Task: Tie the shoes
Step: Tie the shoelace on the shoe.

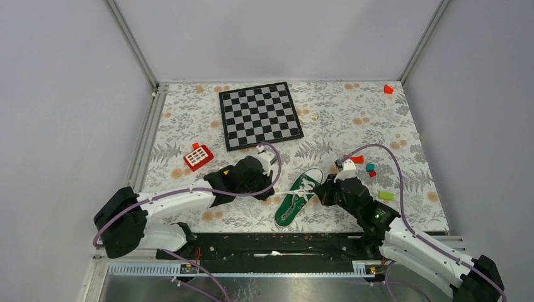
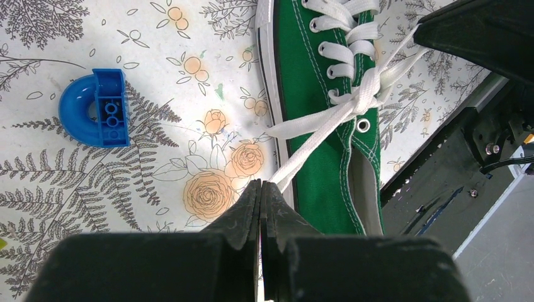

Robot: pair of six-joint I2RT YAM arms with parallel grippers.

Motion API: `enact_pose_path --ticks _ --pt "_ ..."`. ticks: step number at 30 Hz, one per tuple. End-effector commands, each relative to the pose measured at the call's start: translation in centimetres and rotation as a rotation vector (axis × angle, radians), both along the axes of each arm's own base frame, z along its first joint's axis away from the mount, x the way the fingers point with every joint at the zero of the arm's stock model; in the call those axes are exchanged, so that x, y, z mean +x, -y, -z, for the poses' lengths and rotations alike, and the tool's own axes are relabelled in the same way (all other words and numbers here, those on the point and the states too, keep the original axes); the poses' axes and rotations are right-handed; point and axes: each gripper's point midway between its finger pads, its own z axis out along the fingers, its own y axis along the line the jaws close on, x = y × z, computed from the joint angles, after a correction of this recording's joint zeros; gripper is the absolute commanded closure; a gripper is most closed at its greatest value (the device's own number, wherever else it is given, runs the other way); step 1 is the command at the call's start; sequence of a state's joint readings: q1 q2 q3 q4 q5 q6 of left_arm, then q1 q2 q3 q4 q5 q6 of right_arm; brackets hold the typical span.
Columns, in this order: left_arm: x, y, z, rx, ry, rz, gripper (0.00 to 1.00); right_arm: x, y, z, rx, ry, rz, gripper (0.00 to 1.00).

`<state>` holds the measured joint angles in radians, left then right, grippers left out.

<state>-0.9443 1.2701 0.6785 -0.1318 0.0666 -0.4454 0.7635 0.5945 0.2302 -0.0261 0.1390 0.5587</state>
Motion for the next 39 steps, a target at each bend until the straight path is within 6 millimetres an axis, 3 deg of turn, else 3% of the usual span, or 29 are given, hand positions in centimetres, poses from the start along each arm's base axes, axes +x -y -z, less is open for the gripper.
enact_pose_path --ticks 1,8,18,29,39 --pt "0.8 -0.1 -1.8 -0.021 0.044 -0.023 1.00 0.8 0.8 -0.2 -0.023 0.027 0.050 1.00" --pt "0.8 0.2 -1.9 -0.035 0.037 -0.023 1.00 0.9 0.9 -0.4 -0.012 0.031 0.057 1.00" --pt "0.9 2.2 -3.0 -0.061 0.049 0.008 1.00 0.6 -0.2 -0.7 -0.002 0.013 0.001 1.00" --pt "1.1 3.0 -3.3 -0.070 0.053 0.018 1.00 0.9 -2.2 -2.8 0.062 0.048 -0.065 1.00" --pt "1.3 3.5 -3.0 -0.067 0.047 0.021 1.00 2.3 -3.9 -4.7 0.049 0.084 -0.113 1.00"
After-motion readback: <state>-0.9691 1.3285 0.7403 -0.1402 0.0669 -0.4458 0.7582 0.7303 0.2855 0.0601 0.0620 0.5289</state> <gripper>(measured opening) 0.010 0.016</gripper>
